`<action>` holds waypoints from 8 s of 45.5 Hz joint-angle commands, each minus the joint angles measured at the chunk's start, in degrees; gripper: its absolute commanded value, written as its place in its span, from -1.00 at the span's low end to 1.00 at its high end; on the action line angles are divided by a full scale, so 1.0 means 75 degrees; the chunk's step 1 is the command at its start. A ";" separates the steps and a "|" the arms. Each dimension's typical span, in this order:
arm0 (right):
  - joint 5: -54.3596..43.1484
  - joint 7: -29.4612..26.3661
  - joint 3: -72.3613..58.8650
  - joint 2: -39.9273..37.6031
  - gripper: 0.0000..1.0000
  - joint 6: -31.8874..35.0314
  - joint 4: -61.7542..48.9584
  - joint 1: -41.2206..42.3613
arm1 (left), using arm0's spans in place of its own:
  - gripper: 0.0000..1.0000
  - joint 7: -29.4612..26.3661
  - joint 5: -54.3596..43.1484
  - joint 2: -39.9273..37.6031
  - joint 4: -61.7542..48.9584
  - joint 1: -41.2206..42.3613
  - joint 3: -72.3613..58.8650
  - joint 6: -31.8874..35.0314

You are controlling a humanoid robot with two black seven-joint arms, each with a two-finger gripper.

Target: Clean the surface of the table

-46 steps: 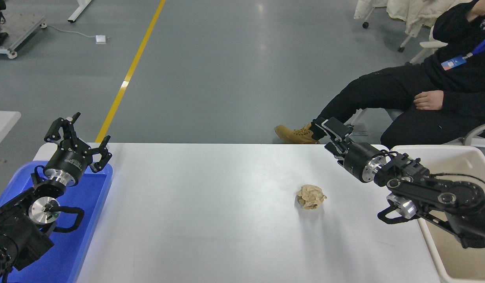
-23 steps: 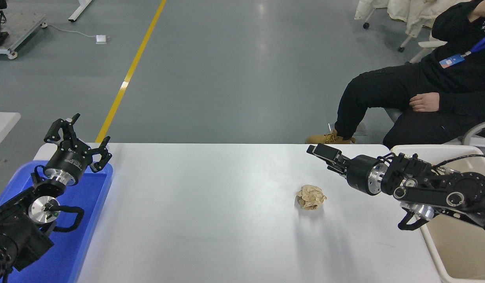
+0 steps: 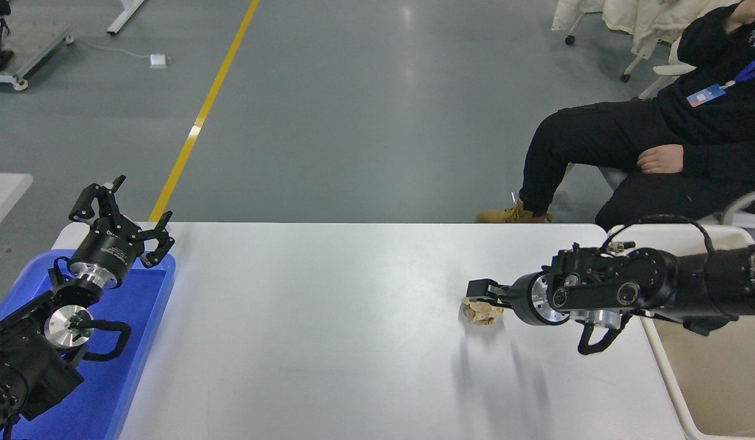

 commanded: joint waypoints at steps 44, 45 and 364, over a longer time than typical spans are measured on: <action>0.0187 -0.0376 -0.0009 0.1531 0.97 0.0862 -0.3787 -0.1439 | 1.00 0.0000 0.0000 0.0000 0.0000 0.0009 0.0000 -0.0002; 0.0187 -0.0364 -0.0009 0.1531 0.97 0.0886 -0.3893 -0.1462 | 1.00 0.0000 0.0000 0.0000 0.0000 -0.0003 0.0000 -0.0002; -0.0844 0.0116 1.0643 -0.2477 0.98 -0.1739 -0.1235 -0.3103 | 1.00 0.0000 0.0000 0.0000 0.0000 0.0009 0.0000 0.0022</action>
